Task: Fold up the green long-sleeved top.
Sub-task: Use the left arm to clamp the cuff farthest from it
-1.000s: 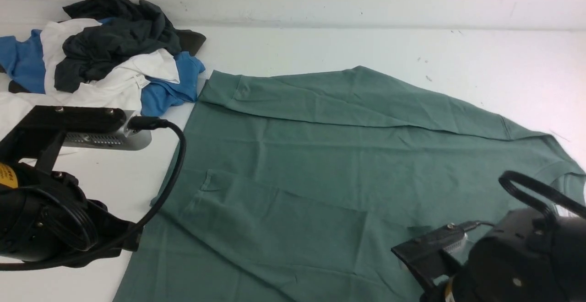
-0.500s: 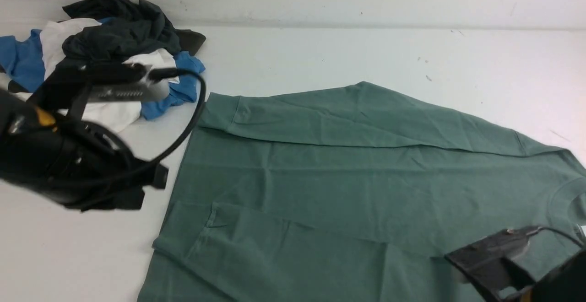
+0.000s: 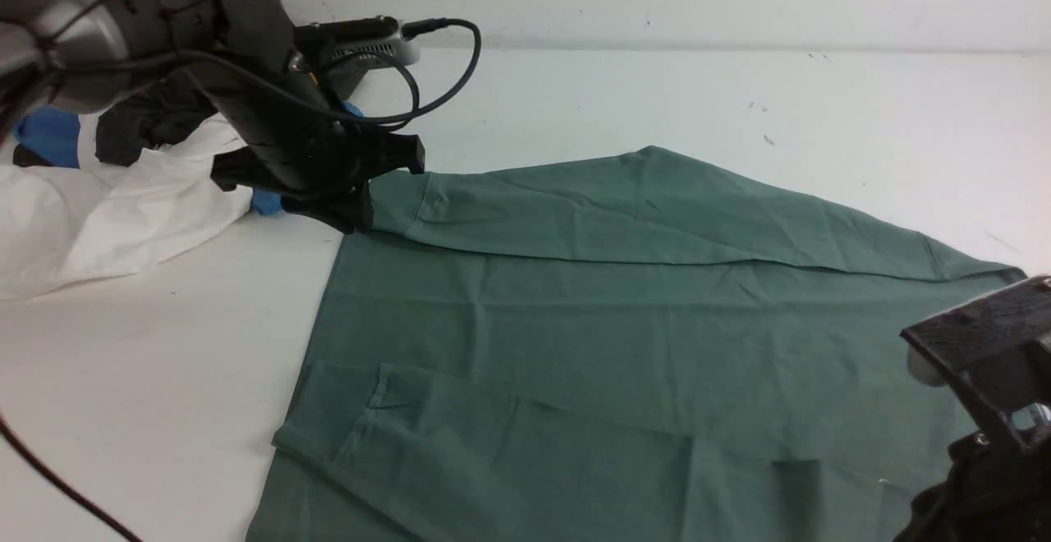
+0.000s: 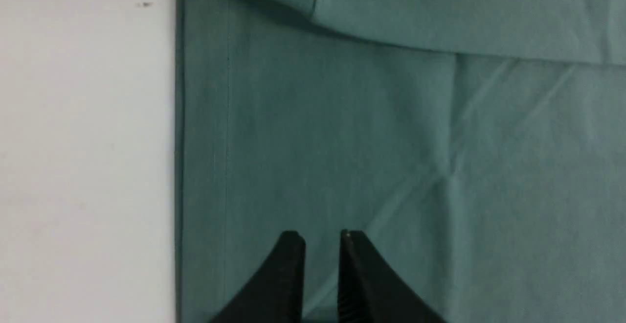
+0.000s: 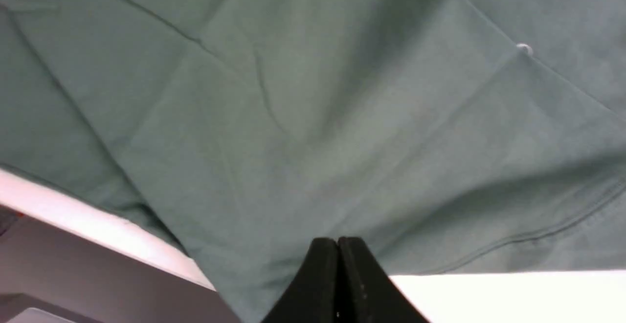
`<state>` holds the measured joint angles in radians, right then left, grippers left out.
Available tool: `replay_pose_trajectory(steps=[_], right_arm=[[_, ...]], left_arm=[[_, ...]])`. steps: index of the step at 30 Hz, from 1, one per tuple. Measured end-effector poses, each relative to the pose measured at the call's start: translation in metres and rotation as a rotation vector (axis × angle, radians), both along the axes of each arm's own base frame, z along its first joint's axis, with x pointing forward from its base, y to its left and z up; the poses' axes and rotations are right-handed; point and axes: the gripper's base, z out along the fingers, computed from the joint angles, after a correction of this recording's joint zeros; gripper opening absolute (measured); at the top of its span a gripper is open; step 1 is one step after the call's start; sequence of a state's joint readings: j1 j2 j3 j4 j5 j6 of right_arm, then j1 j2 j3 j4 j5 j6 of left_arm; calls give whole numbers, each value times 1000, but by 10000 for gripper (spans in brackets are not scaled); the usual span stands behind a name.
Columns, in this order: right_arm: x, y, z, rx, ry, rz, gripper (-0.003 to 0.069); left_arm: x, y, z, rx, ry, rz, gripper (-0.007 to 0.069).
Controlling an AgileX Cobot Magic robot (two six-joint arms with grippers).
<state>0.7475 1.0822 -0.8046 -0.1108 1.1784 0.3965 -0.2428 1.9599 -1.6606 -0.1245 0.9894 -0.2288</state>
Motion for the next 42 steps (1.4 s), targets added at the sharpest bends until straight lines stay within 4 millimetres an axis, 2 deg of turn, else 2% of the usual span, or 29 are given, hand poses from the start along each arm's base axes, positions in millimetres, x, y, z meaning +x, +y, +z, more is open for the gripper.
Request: replay_pose_trajectory(steps=[4, 6, 10, 11, 17, 25, 28, 32, 33, 35, 36, 37, 38, 39, 42], right_arm=[[1, -1, 0, -8, -5, -10, -13], [0, -1, 0, -8, -4, -11, -13], [0, -1, 0, -8, -4, -12, -13], [0, -1, 0, -8, -4, -12, -13], [0, 0, 0, 0, 1, -16, -13], [0, 0, 0, 7, -1, -25, -13], [0, 0, 0, 7, -1, -25, -13], [0, 0, 0, 8, -2, -25, -13], [0, 0, 0, 8, -2, -25, -13], [0, 0, 0, 9, -2, -25, -13], [0, 0, 0, 9, -2, -25, -13], [0, 0, 0, 9, -2, -26, -13], [0, 0, 0, 9, -2, -26, -13], [0, 0, 0, 9, -2, -26, -13], [0, 0, 0, 9, -2, -26, -13]], left_arm=[[25, -3, -17, 0, -8, 75, 253], [40, -5, -29, -16, -23, 134, 350], [58, -3, -46, -47, -40, 205, 433], [65, 0, -58, -52, -27, 233, 456], [81, 12, -85, -103, 11, 326, 469], [89, 13, -92, -163, -16, 365, 468], [90, 12, -92, -170, -31, 368, 455], [91, 12, -94, -172, -39, 369, 370], [92, 12, -94, -173, -43, 370, 300], [92, 12, -94, -171, -43, 367, 206], [92, 12, -94, -171, -44, 365, 206], [92, 12, -94, -165, -46, 352, 127], [92, 12, -94, -163, -45, 349, 107], [91, 12, -94, -154, -43, 331, 50], [89, 12, -91, -139, -32, 298, 10]])
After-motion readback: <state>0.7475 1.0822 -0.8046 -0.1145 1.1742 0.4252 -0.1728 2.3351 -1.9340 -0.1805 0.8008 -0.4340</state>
